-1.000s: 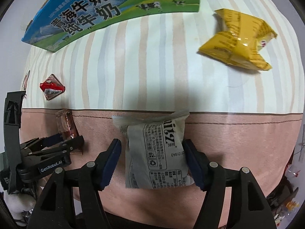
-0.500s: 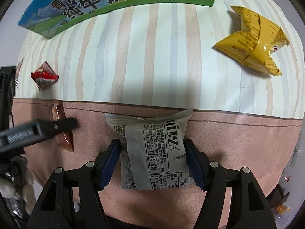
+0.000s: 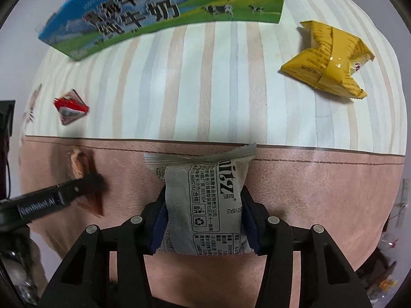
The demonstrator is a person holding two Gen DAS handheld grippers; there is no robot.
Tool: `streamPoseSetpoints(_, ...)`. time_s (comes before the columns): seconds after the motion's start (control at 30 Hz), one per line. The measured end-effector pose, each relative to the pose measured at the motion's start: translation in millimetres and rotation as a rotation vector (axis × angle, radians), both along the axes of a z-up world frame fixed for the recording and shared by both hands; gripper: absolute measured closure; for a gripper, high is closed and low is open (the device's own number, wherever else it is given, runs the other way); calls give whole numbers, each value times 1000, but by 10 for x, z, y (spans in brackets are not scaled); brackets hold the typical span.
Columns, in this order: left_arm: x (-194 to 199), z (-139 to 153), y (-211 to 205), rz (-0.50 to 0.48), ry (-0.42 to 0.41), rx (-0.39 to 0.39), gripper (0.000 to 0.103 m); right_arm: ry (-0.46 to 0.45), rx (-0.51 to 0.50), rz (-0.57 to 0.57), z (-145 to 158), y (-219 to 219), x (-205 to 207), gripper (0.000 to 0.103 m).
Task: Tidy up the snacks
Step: 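Carry the brown packet and white pack into the box and open both tools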
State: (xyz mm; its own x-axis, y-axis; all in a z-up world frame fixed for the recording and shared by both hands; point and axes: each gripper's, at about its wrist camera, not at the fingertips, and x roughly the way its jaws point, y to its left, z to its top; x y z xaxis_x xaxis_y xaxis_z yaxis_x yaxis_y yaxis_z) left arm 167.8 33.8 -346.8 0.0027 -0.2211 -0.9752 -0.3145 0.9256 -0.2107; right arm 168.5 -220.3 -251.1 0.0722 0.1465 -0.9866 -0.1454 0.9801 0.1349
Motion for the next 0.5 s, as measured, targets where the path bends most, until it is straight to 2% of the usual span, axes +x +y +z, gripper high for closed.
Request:
streamPoseSetpoints(0.1, 5, 186, 13, -12, -25, -13, 49, -8, 62, -35, 176, -74, 14, 50)
streamPoseSetpoints(0.3, 159, 806, 124, -22, -116, -67, 49, -78, 169, -56, 719, -132, 224, 50)
streamPoseSetpoints(0.43, 510, 1272, 216, -35, -203, -103, 49, -149, 239, -61, 1146, -119, 450, 50)
streamPoseSetpoints(0.5, 681, 1406, 274, -46, -243, -112, 49, -189, 265, -58, 1363, -78, 638, 50)
